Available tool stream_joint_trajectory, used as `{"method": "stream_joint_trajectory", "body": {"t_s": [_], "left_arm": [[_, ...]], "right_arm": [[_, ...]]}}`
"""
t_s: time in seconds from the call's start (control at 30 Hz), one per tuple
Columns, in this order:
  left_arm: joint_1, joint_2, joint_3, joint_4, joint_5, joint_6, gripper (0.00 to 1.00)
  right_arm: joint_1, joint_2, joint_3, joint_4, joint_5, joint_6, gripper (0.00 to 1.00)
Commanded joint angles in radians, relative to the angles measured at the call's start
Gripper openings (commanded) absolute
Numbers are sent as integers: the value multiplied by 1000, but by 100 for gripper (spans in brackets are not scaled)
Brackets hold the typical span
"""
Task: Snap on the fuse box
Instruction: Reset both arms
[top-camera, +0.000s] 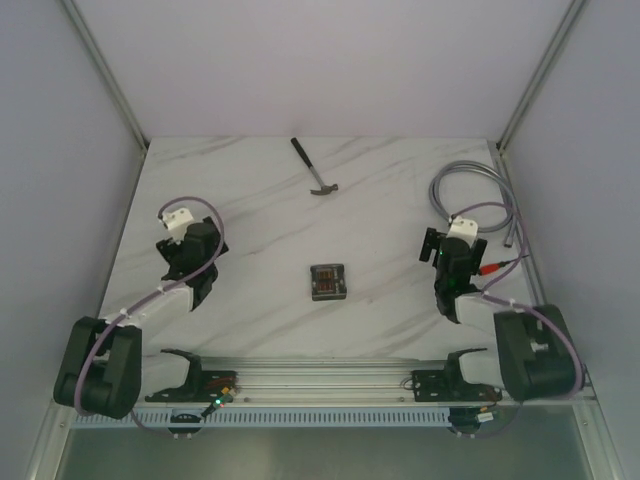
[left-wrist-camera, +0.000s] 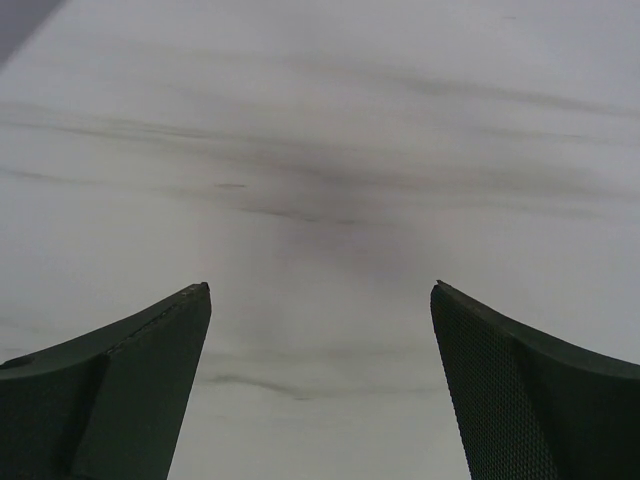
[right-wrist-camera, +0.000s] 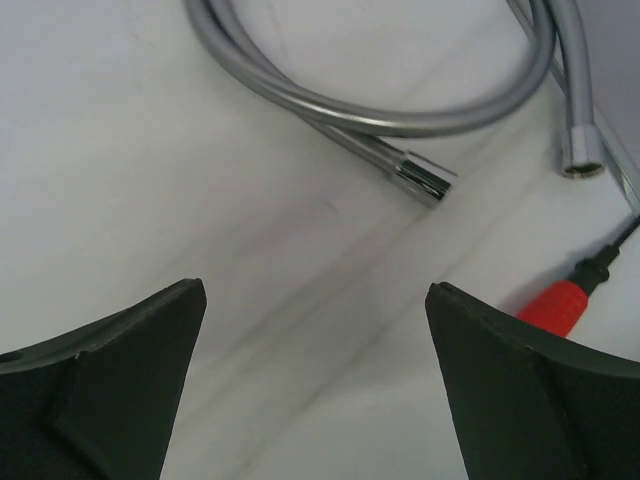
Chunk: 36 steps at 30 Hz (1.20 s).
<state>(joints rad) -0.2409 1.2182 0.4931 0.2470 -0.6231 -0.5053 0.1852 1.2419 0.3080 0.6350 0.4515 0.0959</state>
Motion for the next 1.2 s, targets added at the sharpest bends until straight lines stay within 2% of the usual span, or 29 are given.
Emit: {"method": "stream_joint_trajectory", "body": {"t_s": [0.0,0.07,0.13,0.2,0.27,0.37,0.4,0.47,0.5,0.53,0.6,0.63,1.17], "left_arm": [[61,-12,-76,277,-123,186,100],[68,-1,-169,501,-145,278,100],[89,27,-253,720,-104,339,100],[106,75,-274,789,-38,348,100],[110,128,-249,808,11,381,100],[116,205,-269,968,95,449,100],[126,261,-292,1051,135,463,100],[132,344,-290,1118,270,517,100],[139,348,-290,1121,295,523,100],[147,329,-273,1045,301,502,100],[161,341,-264,1071,307,494,100],[162,329,-261,1032,312,486,100],[163,336,-258,1040,315,487,100]], "right_arm": [[-32,140,-63,498,87,-99,99],[-42,177,-80,608,36,-129,99],[-84,249,-121,749,-9,-104,99],[-109,287,-147,813,-49,-81,99],[-118,278,-127,743,-126,-97,99],[-159,284,-73,648,-241,-96,100],[-175,285,-67,639,-273,-87,100],[-181,283,-67,636,-284,-85,100],[-181,282,-67,632,-284,-85,100],[-181,284,-66,634,-284,-86,100],[-181,283,-67,634,-283,-86,100],[-181,283,-67,635,-284,-86,100],[-181,282,-67,634,-283,-86,100]]}}
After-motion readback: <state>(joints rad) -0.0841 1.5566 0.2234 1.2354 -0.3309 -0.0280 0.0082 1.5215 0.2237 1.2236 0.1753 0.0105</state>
